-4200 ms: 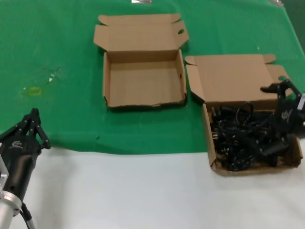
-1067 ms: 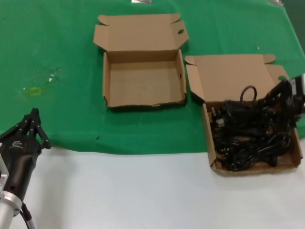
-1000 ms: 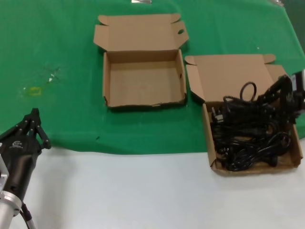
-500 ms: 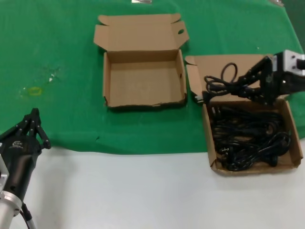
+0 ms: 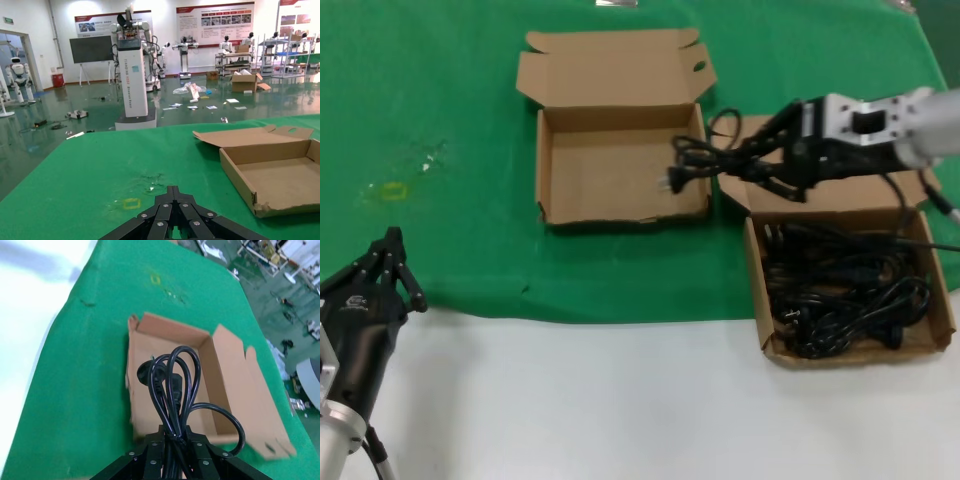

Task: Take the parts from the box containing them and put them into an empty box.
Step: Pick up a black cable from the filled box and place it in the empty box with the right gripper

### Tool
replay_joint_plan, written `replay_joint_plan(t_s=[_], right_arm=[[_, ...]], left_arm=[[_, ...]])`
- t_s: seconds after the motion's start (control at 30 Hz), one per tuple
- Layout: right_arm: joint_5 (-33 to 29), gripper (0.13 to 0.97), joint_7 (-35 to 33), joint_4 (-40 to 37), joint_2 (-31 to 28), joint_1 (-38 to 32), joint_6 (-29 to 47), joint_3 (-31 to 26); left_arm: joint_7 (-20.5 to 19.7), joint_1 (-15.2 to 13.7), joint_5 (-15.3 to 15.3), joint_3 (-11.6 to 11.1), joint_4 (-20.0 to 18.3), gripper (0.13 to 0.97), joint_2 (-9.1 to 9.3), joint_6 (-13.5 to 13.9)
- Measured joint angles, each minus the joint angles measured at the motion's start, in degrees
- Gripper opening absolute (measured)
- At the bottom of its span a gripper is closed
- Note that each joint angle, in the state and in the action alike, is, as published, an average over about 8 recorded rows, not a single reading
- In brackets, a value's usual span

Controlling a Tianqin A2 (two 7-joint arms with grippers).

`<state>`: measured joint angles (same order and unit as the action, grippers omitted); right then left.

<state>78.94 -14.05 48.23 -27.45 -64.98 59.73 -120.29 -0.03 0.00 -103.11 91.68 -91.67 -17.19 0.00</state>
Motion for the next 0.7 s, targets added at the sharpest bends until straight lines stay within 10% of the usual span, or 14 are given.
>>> replay_joint_plan(t_s=[0.7], right_arm=[[3.9, 0.212, -19.7, -25.1, 17.3, -7.3, -7.5, 1.3]], left_arm=[[0.0, 0.0, 0.0, 0.0, 0.0, 0.144, 0.00, 0.0]])
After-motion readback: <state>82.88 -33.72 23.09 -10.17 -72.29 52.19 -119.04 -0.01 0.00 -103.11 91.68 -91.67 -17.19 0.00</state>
